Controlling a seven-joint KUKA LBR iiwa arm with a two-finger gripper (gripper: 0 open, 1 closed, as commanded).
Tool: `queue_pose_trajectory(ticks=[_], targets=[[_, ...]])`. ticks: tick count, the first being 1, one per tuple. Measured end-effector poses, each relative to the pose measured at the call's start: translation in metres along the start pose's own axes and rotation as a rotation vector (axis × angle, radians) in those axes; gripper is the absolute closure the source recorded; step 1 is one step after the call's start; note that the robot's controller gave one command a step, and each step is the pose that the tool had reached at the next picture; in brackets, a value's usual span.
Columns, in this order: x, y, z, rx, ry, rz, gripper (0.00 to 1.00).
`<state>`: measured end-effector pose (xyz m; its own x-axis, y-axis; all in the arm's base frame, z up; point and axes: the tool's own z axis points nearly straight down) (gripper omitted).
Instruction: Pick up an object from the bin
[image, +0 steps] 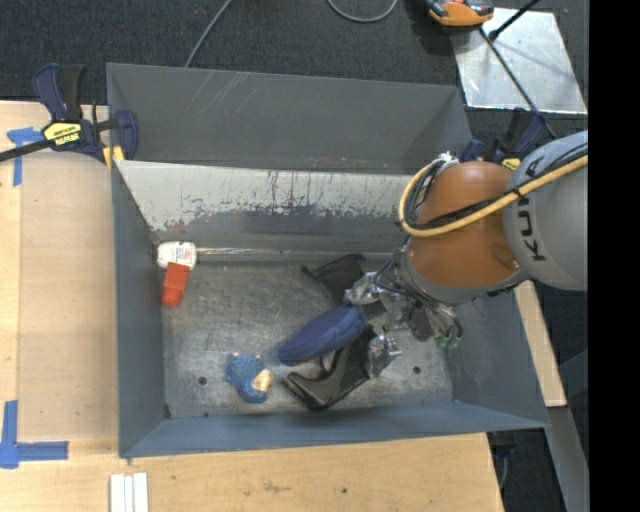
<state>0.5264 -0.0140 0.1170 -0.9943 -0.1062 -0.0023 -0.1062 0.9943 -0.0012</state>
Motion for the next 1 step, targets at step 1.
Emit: queue_pose_trajectory(ticks=[1], targets=[[-0.0117, 0.0085, 0.007, 0.007, 0.003, 0.023, 0.0]])
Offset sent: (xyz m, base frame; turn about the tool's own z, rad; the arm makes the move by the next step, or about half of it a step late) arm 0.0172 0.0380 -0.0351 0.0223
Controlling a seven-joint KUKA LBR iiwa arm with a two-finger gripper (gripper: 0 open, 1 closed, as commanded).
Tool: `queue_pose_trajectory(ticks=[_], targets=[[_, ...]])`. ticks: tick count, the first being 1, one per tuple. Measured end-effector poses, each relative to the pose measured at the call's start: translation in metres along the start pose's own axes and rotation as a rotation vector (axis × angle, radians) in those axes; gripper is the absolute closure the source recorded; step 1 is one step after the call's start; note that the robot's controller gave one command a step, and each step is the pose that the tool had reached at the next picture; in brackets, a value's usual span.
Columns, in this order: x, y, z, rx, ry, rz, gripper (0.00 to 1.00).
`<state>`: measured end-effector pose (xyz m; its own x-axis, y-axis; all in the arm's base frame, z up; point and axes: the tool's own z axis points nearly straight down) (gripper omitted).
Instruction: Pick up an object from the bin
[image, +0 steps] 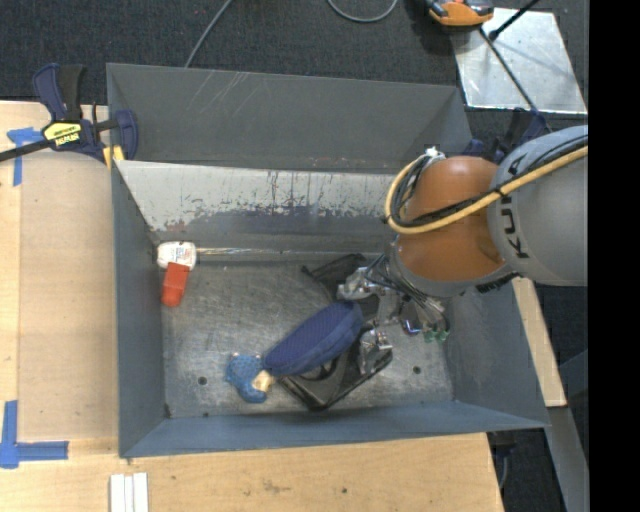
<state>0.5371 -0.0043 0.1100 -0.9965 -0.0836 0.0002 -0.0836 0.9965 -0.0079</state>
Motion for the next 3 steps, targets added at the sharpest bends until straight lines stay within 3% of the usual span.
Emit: queue_pose_trajectory(ticks=[1, 2, 3], targets=[[0.001, 0.001, 0.0, 0.001, 0.009, -0.006, 1.0], [-0.003, 0.011, -0.085, -0.007, -0.012, 0.007, 1.0], [-0.001, 0.011, -0.08, -0.008, -0.002, 0.005, 0.0]])
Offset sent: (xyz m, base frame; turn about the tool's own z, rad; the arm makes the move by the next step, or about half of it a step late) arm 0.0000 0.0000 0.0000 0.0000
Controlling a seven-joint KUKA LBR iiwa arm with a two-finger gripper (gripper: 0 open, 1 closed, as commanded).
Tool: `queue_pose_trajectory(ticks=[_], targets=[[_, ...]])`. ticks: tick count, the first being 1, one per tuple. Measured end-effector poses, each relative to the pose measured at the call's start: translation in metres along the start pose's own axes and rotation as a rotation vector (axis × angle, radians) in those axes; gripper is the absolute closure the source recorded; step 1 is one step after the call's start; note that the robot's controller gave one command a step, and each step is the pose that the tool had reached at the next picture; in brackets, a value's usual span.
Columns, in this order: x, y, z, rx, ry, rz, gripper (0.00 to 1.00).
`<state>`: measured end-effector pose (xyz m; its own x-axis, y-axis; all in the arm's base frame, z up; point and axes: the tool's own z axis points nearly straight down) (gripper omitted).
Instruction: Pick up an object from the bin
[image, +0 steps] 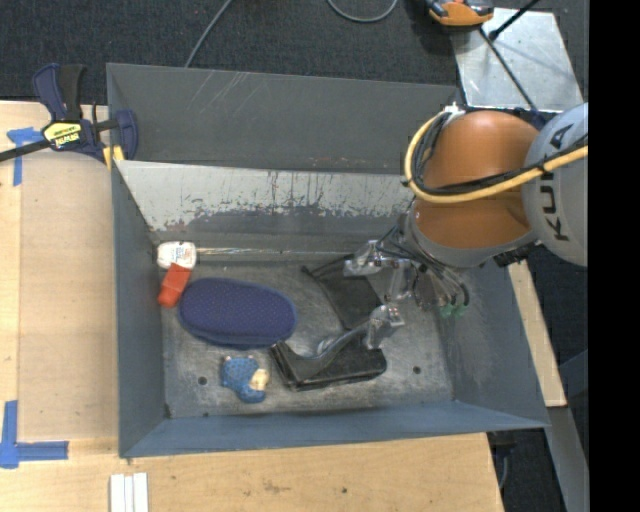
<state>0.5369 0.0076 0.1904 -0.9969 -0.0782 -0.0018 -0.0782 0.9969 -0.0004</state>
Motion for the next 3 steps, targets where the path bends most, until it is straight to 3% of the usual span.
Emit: queue_pose_trajectory(ticks=[1, 2, 3], targets=[[0.009, 0.005, -0.045, 0.001, -0.006, -0.288, 0.0], [-0.071, 0.039, 0.101, -0.002, 0.0, -0.331, 0.0], [-0.037, -0.045, 0.116, -0.001, -0.013, -0.271, 0.0]])
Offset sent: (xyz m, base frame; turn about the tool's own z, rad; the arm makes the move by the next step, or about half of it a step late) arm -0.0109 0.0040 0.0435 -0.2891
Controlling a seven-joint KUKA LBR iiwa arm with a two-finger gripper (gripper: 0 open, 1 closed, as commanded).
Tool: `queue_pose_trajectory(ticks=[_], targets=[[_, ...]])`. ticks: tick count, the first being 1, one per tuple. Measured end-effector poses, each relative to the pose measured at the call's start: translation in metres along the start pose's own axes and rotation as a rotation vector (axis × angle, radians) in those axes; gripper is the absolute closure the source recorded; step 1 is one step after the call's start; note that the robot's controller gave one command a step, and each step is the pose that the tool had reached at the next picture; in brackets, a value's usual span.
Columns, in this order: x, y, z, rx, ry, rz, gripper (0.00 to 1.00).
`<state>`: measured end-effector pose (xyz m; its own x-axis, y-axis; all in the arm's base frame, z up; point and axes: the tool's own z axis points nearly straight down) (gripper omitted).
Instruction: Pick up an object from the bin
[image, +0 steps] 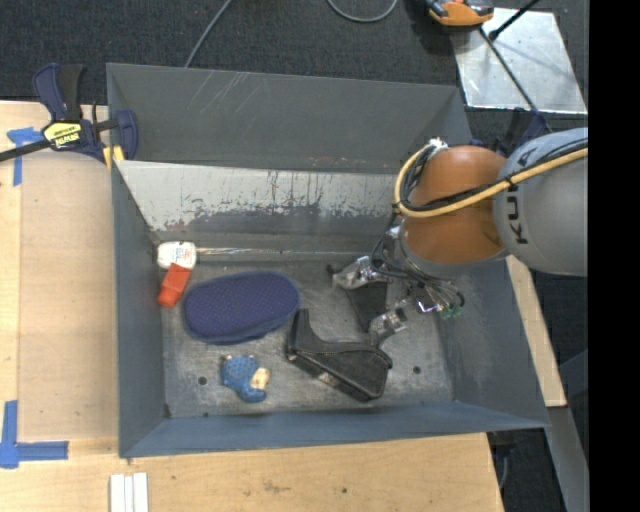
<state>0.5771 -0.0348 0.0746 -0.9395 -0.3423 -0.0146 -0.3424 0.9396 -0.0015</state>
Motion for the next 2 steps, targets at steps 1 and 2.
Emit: queue_pose_trajectory(ticks=[1, 2], targets=[[-0.0044, 0.0006, -0.0033, 0.005, -0.011, -0.005, 1.0], [0.0001, 0.0006, 0.0004, 0.002, 0.005, -0.005, 0.0]])
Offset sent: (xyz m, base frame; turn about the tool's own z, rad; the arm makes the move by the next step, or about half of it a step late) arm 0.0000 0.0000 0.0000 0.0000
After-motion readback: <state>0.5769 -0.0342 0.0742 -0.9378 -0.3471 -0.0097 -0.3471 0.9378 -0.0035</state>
